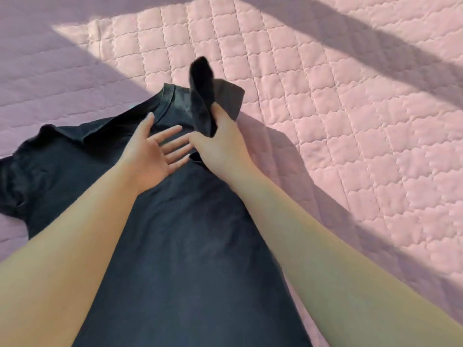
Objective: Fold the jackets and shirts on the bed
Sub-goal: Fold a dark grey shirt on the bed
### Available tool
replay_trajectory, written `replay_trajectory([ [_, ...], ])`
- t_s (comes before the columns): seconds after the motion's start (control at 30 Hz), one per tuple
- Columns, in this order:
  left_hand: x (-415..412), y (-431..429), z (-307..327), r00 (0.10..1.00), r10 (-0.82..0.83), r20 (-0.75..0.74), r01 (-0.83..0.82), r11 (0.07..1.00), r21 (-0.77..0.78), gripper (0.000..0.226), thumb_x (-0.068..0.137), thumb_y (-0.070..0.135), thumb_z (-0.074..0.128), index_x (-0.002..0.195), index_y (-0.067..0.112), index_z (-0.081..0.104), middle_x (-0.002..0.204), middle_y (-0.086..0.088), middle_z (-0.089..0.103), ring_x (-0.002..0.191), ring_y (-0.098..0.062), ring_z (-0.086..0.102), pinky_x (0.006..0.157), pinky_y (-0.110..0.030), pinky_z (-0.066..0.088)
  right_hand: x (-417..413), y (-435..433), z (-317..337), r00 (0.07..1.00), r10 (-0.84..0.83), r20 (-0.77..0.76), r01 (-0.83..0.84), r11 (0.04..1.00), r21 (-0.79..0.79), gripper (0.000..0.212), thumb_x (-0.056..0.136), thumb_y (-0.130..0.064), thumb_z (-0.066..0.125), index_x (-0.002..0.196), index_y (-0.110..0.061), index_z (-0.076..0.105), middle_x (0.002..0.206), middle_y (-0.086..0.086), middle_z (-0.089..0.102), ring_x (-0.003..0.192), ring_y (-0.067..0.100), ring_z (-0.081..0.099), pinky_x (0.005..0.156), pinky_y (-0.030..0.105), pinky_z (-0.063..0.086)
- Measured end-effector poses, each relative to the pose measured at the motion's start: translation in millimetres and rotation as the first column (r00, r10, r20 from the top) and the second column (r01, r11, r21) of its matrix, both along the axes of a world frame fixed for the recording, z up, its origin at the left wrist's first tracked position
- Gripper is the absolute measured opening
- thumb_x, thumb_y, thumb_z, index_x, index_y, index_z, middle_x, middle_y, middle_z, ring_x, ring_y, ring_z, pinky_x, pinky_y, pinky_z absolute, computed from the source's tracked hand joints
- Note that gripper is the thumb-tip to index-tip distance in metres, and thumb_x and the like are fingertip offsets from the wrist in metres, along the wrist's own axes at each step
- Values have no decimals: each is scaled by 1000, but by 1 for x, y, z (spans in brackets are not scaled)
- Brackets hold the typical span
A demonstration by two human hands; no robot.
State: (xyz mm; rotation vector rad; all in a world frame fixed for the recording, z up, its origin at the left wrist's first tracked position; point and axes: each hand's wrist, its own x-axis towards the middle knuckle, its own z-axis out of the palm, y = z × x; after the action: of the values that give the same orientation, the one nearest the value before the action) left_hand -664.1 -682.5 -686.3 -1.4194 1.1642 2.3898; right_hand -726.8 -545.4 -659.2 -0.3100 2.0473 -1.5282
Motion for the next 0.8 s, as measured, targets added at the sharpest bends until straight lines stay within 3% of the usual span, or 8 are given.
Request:
replay_trajectory([
  [0.1, 28, -18, 5, 982, 168, -80, -144, 957, 252, 62, 87, 75, 32, 134, 39, 53, 110, 13, 71, 96, -7, 70, 58, -26, 38, 39, -42, -18, 966, 215, 146, -225, 972, 60, 75, 88, -18, 59, 152, -26, 22, 135, 2, 55, 121, 17, 51, 91, 18, 37],
  [0.13, 38, -22, 5, 979, 170, -113, -124, 934, 336, 62, 82, 79, 34, 132, 47, 52, 109, 22, 69, 87, -1, 70, 55, -33, -3, 52, -51, -30, 920, 314, 234, -347, 931, 114, 80, 90, -24, 60, 154, -24, 14, 140, 4, 51, 127, 20, 48, 96, 22, 36],
  [0.17, 44, -34, 1, 993, 80, -81, -60, 971, 230, 69, 78, 83, 37, 132, 43, 53, 115, 19, 68, 86, -6, 72, 106, -22, 35, 65, -58, -42, 867, 400, 298, -460, 872, 167, 81, 91, -29, 60, 155, -22, 11, 144, 5, 46, 131, 22, 44, 102, 26, 35],
  [0.23, 52, -52, -21, 980, -153, 123, 156, 988, -14, 90, 64, 85, 57, 134, 27, 55, 128, 3, 64, 101, -19, 70, 93, -38, 48, 75, -55, -63, 844, 479, 243, -532, 805, 262, 68, 93, -30, 58, 152, -16, 27, 145, 6, 46, 131, 21, 44, 106, 28, 35],
  [0.33, 58, -61, -54, 948, -208, 241, 276, 914, -297, 53, 71, 49, 79, 115, 24, 65, 113, 2, 71, 100, -17, 68, 87, -36, 52, 66, -39, -83, 941, 337, -23, -315, 902, 295, 30, 91, -17, 54, 120, -17, 63, 119, 1, 64, 107, 14, 59, 93, 22, 42],
  [0.53, 69, -57, -79, 935, 3, 354, 239, 730, -640, 30, 100, 25, 46, 126, 13, 53, 121, 0, 58, 111, -21, 54, 96, -31, 42, -10, -28, -88, 900, 179, -399, -6, 917, 398, 46, 84, 5, 36, 119, -15, 59, 122, 5, 54, 107, 17, 53, 97, 27, 40],
  [0.7, 87, -59, -88, 907, 55, 418, 238, 752, -615, 27, 101, 23, 41, 119, 6, 52, 119, -8, 57, 111, -28, 52, 91, -31, 38, -72, -54, -87, 742, 558, -370, -149, 676, 722, 70, 82, 8, 40, 139, -34, 43, 131, 11, 35, 115, 33, 40, 101, 40, 38],
  [0.8, 90, -66, -91, 907, 44, 418, 249, 745, -618, 27, 102, 23, 39, 115, 3, 50, 117, -14, 56, 114, -32, 51, 94, -35, 40, -86, -74, -92, 692, 675, -256, -197, 518, 832, 41, 92, -12, 53, 129, -30, 52, 131, 12, 32, 120, 31, 33, 104, 42, 35],
])
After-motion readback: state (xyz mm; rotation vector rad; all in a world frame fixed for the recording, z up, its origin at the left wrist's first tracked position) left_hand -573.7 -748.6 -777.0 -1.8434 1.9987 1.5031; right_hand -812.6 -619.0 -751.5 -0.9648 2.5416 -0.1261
